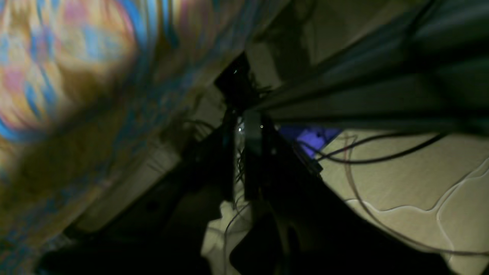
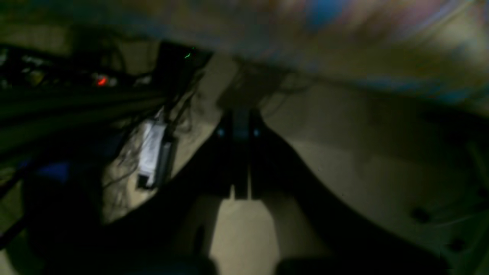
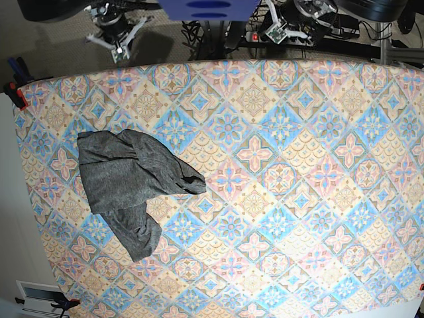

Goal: Layout the t-shirt on the table in an organized manner, then fold the t-shirt properly

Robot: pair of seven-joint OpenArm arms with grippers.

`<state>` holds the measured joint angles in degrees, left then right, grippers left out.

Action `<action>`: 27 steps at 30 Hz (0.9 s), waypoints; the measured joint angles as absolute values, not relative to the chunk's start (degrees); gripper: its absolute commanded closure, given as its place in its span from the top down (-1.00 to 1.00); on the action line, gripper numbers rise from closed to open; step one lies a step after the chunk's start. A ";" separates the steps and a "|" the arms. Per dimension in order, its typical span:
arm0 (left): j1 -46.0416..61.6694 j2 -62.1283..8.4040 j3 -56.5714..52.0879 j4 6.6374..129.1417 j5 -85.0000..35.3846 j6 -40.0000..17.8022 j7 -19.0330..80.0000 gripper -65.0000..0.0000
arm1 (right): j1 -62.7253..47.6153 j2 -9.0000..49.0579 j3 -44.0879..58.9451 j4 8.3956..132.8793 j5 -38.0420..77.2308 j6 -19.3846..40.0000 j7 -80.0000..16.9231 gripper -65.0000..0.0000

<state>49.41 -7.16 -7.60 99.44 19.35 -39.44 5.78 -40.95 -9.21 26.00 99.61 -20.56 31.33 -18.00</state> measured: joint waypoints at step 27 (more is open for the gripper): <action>17.69 -8.23 -7.60 30.46 25.47 -39.22 -7.09 -0.91 | -12.14 -0.75 43.33 12.75 -20.51 16.10 20.78 -1.00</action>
<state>17.69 -8.23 -7.60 30.46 25.47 -39.22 -7.09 -12.14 -0.75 43.33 12.75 -20.51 16.10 20.78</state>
